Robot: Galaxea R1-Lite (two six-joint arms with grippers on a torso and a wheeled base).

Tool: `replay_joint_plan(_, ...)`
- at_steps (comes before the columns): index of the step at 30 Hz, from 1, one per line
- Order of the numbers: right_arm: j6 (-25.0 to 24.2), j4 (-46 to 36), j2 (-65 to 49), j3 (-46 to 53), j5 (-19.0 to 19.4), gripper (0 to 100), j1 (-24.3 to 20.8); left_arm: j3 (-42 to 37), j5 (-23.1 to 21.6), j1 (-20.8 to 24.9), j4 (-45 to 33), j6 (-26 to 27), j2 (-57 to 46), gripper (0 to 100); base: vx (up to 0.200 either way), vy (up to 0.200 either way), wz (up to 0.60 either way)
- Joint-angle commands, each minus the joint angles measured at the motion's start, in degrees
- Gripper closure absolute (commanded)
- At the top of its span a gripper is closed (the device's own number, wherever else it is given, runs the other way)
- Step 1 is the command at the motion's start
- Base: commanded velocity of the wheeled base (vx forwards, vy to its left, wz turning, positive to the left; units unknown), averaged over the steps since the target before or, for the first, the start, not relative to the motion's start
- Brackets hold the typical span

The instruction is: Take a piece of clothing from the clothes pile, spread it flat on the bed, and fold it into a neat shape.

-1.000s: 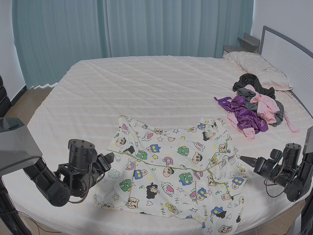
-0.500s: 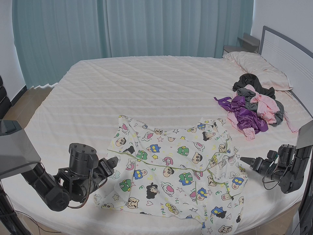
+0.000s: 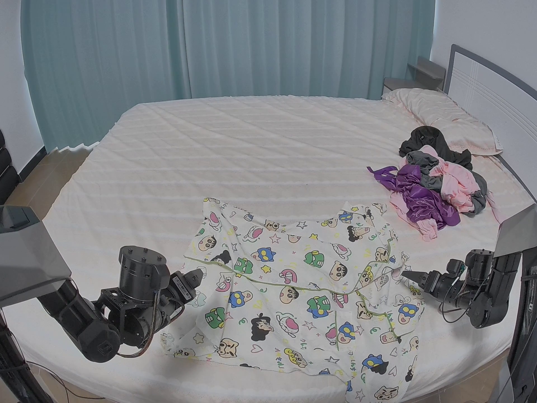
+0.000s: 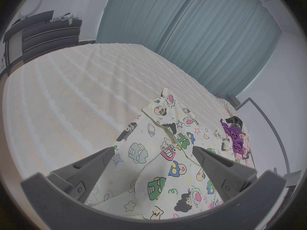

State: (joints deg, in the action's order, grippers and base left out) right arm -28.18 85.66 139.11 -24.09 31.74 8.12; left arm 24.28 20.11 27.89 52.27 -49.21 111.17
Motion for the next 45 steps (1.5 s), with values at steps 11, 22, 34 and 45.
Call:
replay_joint_plan(11,-4.77,0.03,1.17,-1.93,0.42,100,1.11,0.33,0.01,-0.03,0.02,-0.27,1.95,0,0.0,0.0,0.0)
replay_joint_plan(22,-4.77,0.21,-2.52,-0.34,-1.86,100,3.92,0.15,0.01,-0.12,0.02,-0.36,2.56,0,0.0,0.0,0.0)
replay_joint_plan(34,-4.6,-0.23,-4.46,-2.37,-2.04,100,11.66,-0.03,0.1,-0.03,0.02,-0.27,2.48,0,0.0,0.0,0.0)
replay_joint_plan(45,-4.6,-0.76,-3.14,-4.48,-1.95,100,13.77,-0.11,0.01,0.15,0.02,-0.36,2.56,0,0.0,0.0,0.0)
